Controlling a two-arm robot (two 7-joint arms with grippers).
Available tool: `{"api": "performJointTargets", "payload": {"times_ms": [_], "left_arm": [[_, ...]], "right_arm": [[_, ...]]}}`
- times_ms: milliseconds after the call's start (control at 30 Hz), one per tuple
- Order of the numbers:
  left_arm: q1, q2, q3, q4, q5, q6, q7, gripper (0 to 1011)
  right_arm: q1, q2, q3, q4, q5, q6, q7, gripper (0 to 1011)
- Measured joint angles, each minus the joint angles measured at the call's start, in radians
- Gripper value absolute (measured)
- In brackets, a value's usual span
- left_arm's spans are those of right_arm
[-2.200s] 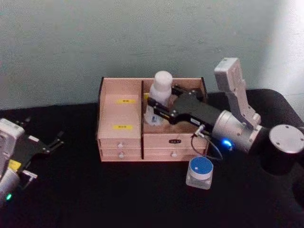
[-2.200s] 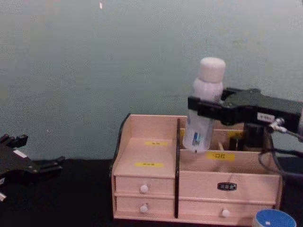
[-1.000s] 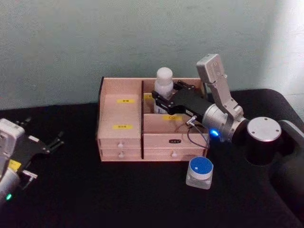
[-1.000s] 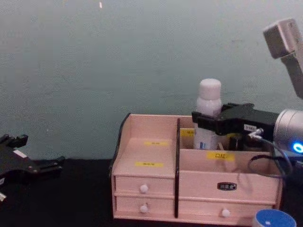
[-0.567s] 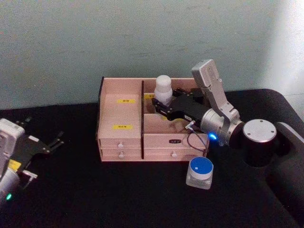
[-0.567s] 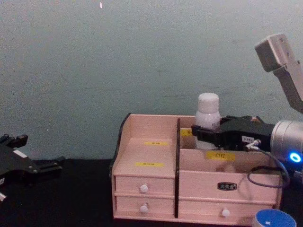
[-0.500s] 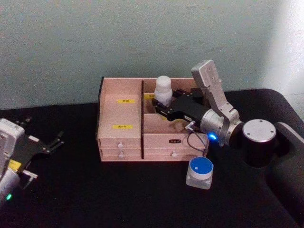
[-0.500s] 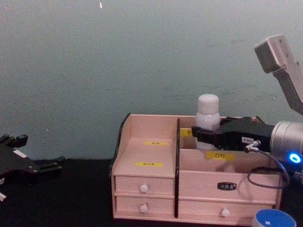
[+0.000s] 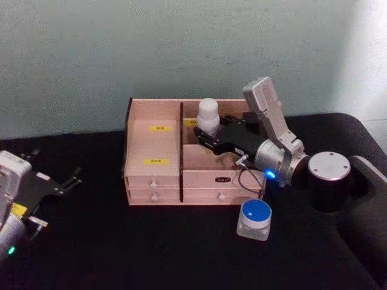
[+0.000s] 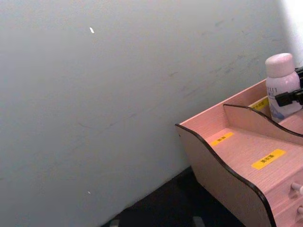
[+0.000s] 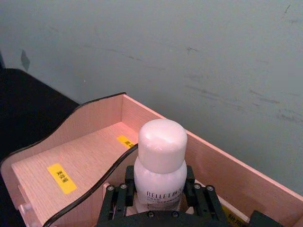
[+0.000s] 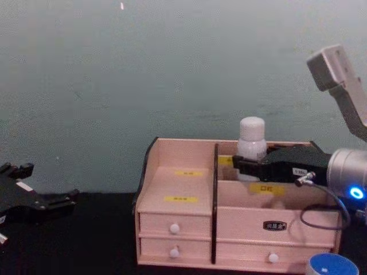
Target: Pick up the facial cleanser and watermelon frost from the table and place them into the tiered storage box.
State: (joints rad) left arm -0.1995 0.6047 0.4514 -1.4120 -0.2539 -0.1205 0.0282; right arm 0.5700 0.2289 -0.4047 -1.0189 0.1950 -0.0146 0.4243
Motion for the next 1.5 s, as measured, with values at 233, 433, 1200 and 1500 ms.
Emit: {"api": "performJointTargets", "payload": {"times_ms": [233,433,1200,1500], "left_arm": [[0.0,0.0,0.0,0.0,0.0,0.0,0.0,1001],[0.0,0.0,0.0,0.0,0.0,0.0,0.0,1001],[0.0,0.0,0.0,0.0,0.0,0.0,0.0,1001],[0.0,0.0,0.0,0.0,0.0,0.0,0.0,1001]], "right_arm": [[-0.001,0.0,0.0,-0.002,0.001,-0.001,0.0,592],[-0.001,0.001,-0.001,-0.003,0.001,-0.001,0.0,592],[-0.002,0.002,-0.002,-0.004,0.003,-0.002,0.0,1000],[-0.014,0.003,0.01,-0.031,0.006,0.001,-0.007,1000]]}}
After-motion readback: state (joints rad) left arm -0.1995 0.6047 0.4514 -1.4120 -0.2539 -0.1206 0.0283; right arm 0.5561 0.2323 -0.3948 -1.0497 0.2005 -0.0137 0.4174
